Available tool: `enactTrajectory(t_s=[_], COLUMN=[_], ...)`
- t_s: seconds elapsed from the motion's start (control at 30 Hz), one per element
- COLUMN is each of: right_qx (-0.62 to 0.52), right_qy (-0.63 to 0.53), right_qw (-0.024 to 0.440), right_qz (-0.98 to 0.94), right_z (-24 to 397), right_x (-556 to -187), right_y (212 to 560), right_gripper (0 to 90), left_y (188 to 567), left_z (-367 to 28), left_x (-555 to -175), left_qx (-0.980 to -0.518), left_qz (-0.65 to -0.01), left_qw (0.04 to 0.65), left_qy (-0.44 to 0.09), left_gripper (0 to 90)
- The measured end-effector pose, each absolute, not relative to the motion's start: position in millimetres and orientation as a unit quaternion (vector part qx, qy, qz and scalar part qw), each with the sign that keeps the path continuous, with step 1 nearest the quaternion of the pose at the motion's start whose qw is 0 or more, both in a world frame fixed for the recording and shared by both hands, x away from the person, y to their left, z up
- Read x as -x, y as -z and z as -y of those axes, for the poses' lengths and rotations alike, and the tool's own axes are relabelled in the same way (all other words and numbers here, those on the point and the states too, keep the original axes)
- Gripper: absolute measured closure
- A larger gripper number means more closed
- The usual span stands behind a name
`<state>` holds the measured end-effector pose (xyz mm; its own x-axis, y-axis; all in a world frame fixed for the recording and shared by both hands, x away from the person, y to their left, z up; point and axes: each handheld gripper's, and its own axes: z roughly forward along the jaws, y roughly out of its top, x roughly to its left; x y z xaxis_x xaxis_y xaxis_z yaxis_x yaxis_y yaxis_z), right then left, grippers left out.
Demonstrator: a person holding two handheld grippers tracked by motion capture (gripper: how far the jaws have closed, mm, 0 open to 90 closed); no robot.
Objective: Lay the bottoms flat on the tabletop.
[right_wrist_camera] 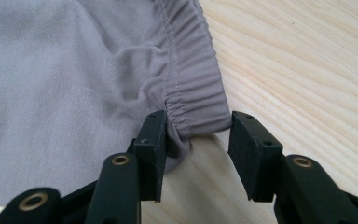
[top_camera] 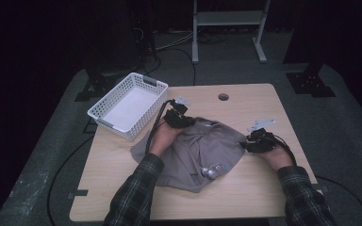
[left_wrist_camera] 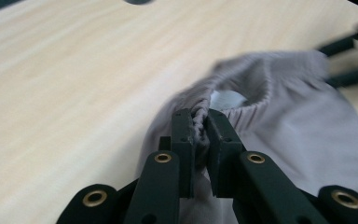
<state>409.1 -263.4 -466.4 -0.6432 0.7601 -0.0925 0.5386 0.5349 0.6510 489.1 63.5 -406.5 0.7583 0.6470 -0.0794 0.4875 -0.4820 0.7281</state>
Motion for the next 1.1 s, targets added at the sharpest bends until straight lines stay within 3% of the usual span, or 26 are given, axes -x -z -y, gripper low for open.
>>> enactTrajectory(t_s=[0.27, 0.43, 0.7, 1.1], right_qx=[-0.376, -0.376, -0.364, -0.331], right_qy=[-0.306, -0.315, -0.336, -0.38], right_qw=[0.185, 0.188, 0.181, 0.137], right_qz=[-0.855, -0.851, -0.85, -0.853], right_z=[264, 265, 257, 225], right_x=[-408, -406, -395, -365], right_y=[464, 460, 451, 442], right_gripper=[54.2, 53.2, 51.7, 46.4], left_y=[416, 414, 399, 415], left_z=[-69, -76, -88, -99], left_x=[-531, -531, -492, -416], left_qx=[-0.841, -0.823, -0.82, -0.831], left_qz=[-0.383, -0.407, -0.378, -0.344], left_qw=[0.36, 0.371, 0.414, 0.432], left_qy=[-0.128, -0.14, -0.113, -0.068], left_gripper=[82.0, 66.0, 50.8, 41.5])
